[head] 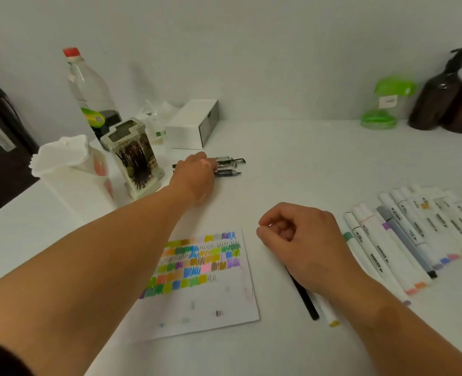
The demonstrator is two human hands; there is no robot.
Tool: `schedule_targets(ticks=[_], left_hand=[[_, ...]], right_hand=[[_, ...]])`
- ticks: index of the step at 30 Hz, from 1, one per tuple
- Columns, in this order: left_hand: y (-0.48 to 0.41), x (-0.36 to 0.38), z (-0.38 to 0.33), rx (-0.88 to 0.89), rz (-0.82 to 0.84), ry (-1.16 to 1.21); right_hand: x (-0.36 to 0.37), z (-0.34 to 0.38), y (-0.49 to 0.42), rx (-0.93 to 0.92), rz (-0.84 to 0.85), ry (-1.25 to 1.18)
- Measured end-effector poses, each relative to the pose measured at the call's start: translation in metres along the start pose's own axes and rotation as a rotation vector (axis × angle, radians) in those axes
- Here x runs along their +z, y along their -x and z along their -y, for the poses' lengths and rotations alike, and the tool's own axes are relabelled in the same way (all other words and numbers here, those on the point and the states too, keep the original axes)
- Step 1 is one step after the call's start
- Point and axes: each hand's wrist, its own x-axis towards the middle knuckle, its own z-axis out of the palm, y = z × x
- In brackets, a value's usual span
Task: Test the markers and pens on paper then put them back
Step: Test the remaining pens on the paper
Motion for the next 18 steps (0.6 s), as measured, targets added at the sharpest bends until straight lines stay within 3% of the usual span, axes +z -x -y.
schedule_targets(ticks=[5,7,12,18], left_hand=[[0.017,-0.016,-0.002,0.006,0.028,0.057],[0.032,-0.028,-0.009,0.022,-0.016,0.200],[0.097,-0.061,-0.044,0.144,-0.123,0.581],[0.143,-0.088,-0.048,0.219,-0.116,0.563]], right_hand=[[0.001,0.000,0.000,0.005,-0.002,0.023],[0.002,0.000,-0.001,0.041,-0.040,-0.012],[0.006,0.016,-0.010,0.280,-0.029,-0.481],[0.018,0.032,-0.012,0.333,-0.096,-0.659]])
